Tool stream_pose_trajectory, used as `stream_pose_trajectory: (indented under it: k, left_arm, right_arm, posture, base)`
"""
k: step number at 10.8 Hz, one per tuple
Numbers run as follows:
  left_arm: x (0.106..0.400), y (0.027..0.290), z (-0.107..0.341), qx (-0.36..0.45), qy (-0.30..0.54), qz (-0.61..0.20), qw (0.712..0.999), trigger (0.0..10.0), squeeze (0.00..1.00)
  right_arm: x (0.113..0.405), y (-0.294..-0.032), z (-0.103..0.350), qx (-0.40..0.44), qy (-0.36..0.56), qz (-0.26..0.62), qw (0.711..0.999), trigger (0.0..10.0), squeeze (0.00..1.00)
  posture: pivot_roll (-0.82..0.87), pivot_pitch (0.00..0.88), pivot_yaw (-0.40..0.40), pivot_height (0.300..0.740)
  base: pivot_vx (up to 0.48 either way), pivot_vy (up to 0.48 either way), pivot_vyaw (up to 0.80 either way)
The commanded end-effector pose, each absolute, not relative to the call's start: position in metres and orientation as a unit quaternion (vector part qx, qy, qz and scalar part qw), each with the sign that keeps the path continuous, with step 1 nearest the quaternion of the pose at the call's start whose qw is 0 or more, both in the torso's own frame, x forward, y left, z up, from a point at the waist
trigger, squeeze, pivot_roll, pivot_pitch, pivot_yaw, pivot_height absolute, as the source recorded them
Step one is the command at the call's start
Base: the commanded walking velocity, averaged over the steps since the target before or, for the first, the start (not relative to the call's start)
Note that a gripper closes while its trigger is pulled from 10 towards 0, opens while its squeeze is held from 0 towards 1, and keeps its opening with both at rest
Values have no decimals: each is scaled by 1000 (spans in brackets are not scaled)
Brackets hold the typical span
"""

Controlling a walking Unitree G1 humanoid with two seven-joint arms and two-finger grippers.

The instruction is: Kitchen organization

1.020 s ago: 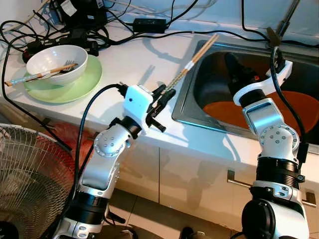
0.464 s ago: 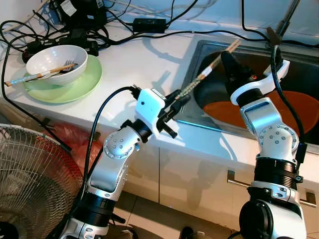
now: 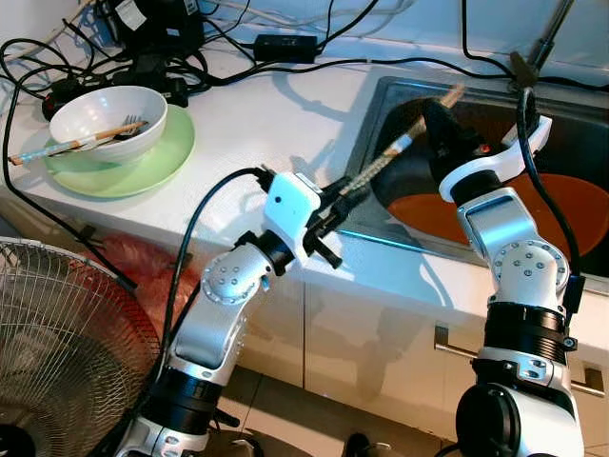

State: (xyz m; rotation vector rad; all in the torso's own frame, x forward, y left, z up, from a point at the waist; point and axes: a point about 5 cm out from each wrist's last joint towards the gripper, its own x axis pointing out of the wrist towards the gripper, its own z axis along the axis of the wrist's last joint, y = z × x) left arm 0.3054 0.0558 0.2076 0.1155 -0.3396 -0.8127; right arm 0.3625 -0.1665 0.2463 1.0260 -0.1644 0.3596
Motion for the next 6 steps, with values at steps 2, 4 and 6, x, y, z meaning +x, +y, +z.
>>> stream_pose_trajectory:
  k: [2,4,6]
  left_arm:
    - [303,53,209,55,-163,-406,897,10000,0]
    - [302,53,209,55,-161,-410,896,10000,0]
    - [302,53,208,55,-159,-411,896,10000,0]
  right_arm:
    - [361,-167,247,491,-81,171,850,10000,0]
    - [362,-167,246,492,-79,166,851,5255,0]
    - [362,-168,246,494,-83,164,850,0,0]
  posture:
    - [79,173,30,740]
    - [80,174,30,740]
    - [80,177,30,740]
  base:
    - [0,0,0]
    - [0,0,0]
    - [0,0,0]
